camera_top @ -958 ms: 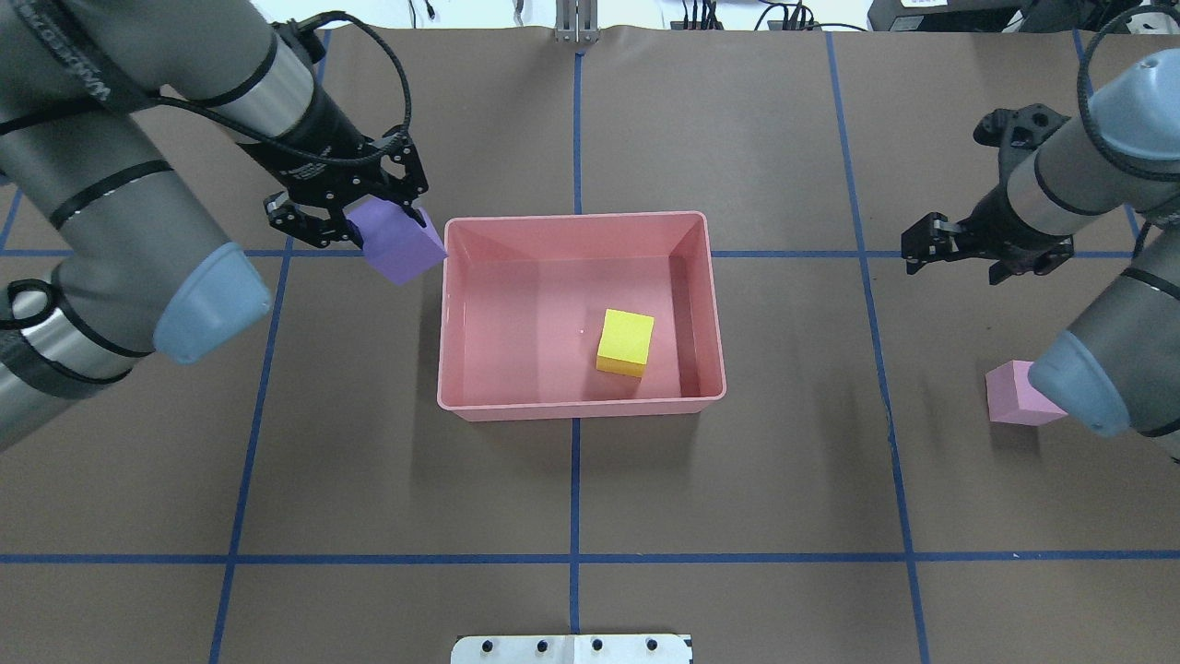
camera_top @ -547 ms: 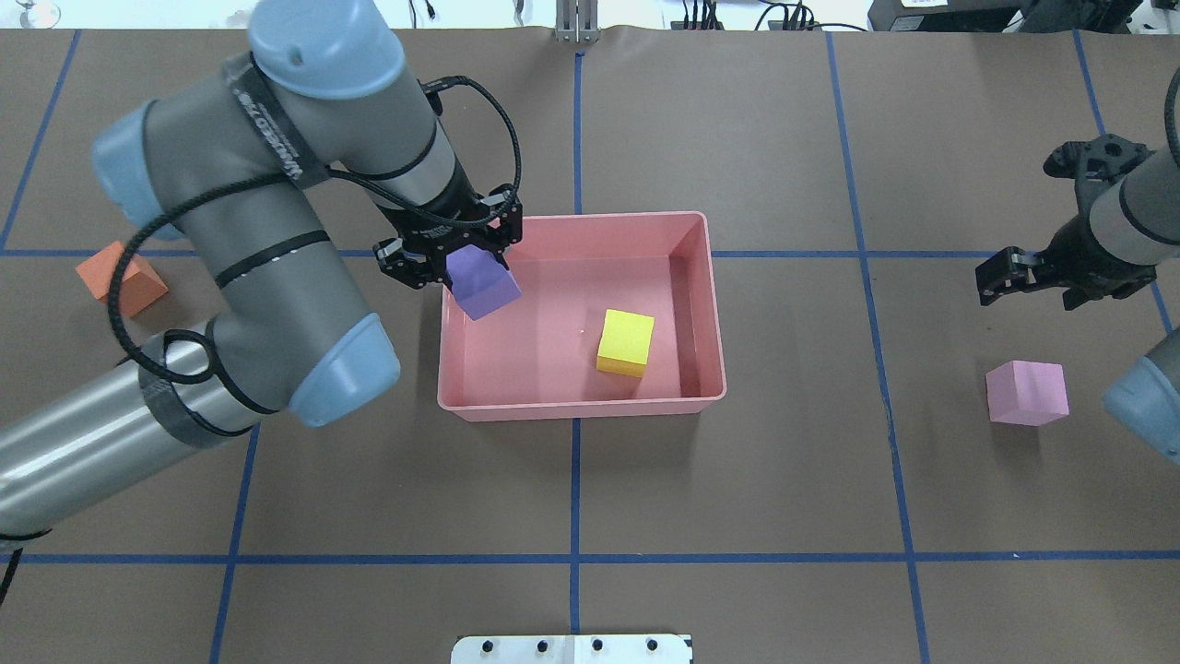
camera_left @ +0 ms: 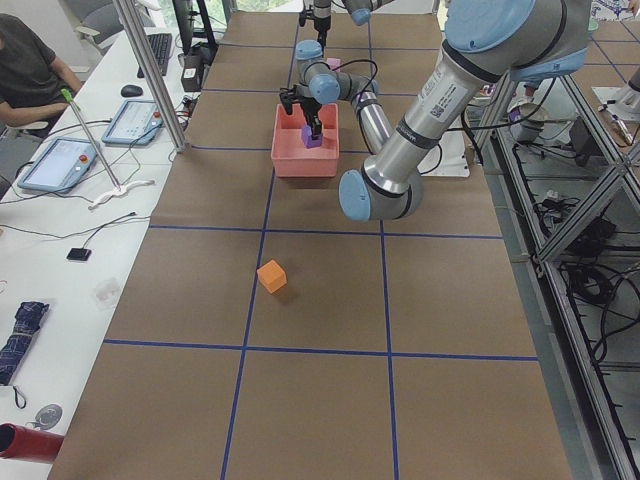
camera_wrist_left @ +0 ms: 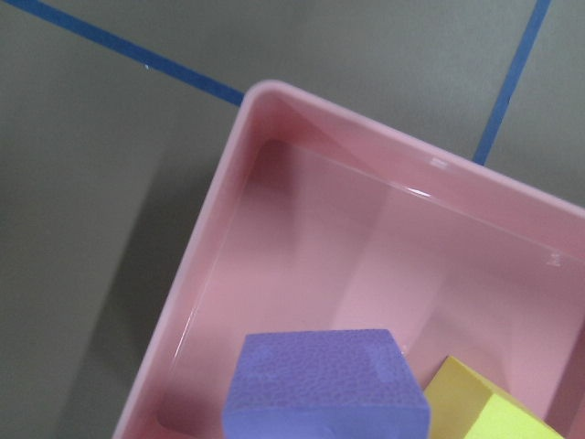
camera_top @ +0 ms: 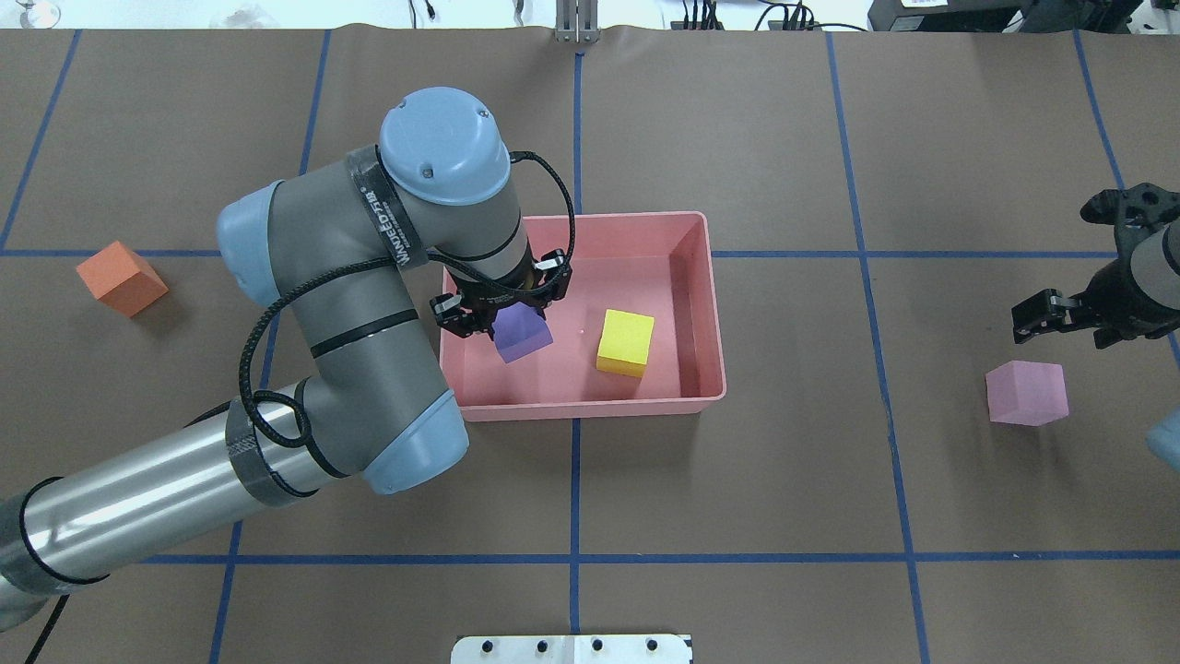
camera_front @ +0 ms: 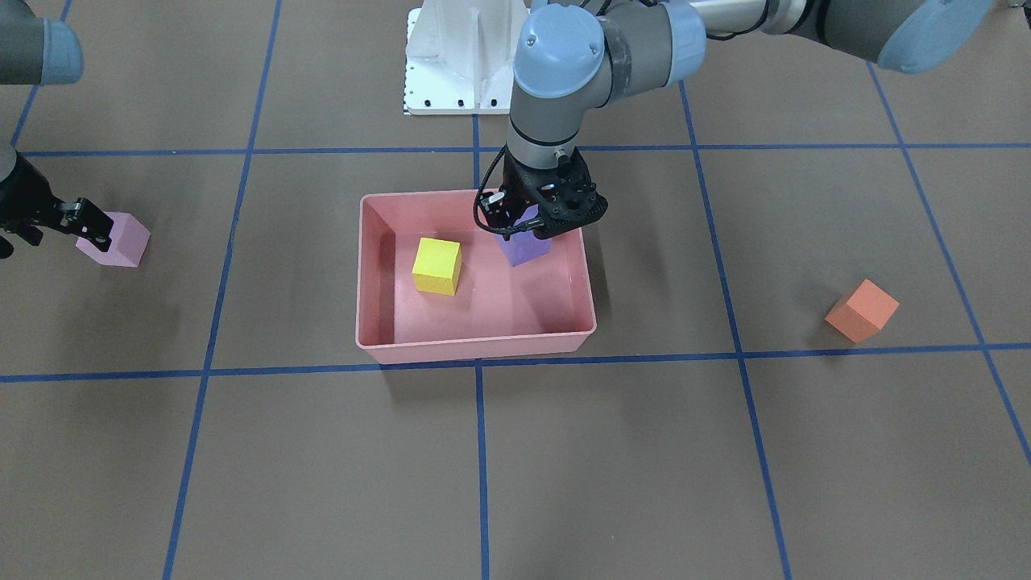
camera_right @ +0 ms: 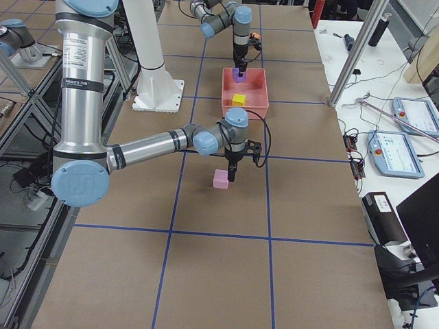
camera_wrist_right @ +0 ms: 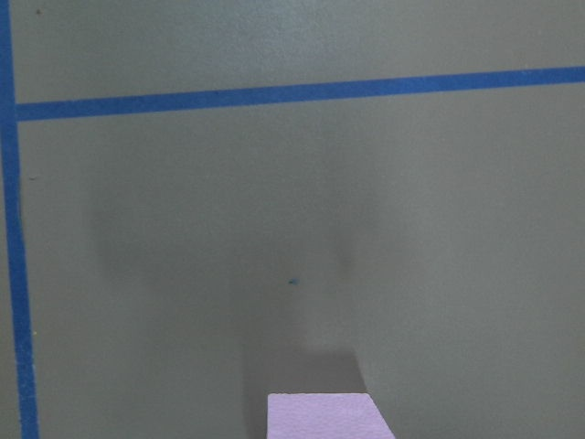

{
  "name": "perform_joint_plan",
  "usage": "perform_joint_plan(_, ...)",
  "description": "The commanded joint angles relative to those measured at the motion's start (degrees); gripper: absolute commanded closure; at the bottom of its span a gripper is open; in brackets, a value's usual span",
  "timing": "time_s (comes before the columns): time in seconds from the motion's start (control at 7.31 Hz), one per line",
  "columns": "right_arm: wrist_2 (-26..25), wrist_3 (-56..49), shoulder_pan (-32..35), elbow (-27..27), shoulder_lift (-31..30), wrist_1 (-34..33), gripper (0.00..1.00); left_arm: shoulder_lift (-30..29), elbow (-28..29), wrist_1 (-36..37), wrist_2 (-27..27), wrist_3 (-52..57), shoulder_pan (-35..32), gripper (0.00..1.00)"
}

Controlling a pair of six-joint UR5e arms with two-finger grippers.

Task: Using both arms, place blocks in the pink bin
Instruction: 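Carry purple cube into bin with left gripper while right reaches pink cube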

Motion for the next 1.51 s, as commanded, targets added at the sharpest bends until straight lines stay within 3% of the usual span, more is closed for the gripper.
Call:
perform_joint_plan(0.0, 1.9, 2.9, -0.4, -3.0, -0.3, 4.9, 0.01, -0.4, 0.7, -0.1, 0.3, -0.3, 0.8, 0.97)
perform_joint_plan(0.27, 2.5, 7.8, -3.6, -4.0, -0.5, 10.3, 0.01, -0.2, 0.7, 0.0, 0.3, -0.3, 1.7, 0.78)
perform_joint_plan(0.41, 2.2, 8.7, -5.3, -4.0, -1.5, 12.1, 0.01, -0.3, 0.7, 0.0, 0.3, -0.3, 1.7, 0.62)
perform_joint_plan(0.55, 1.6, 8.7, -5.4, -4.0, -3.6, 14.5, 0.01, 0.0, 0.6, 0.0, 0.5, -0.2, 1.7, 0.01)
perform_joint_plan(1.37, 1.3, 7.8, -5.7, -2.1, -4.6, 14.9, 0.01, -0.5, 0.6, 0.0, 4.1, -1.7, 3.8, 0.0)
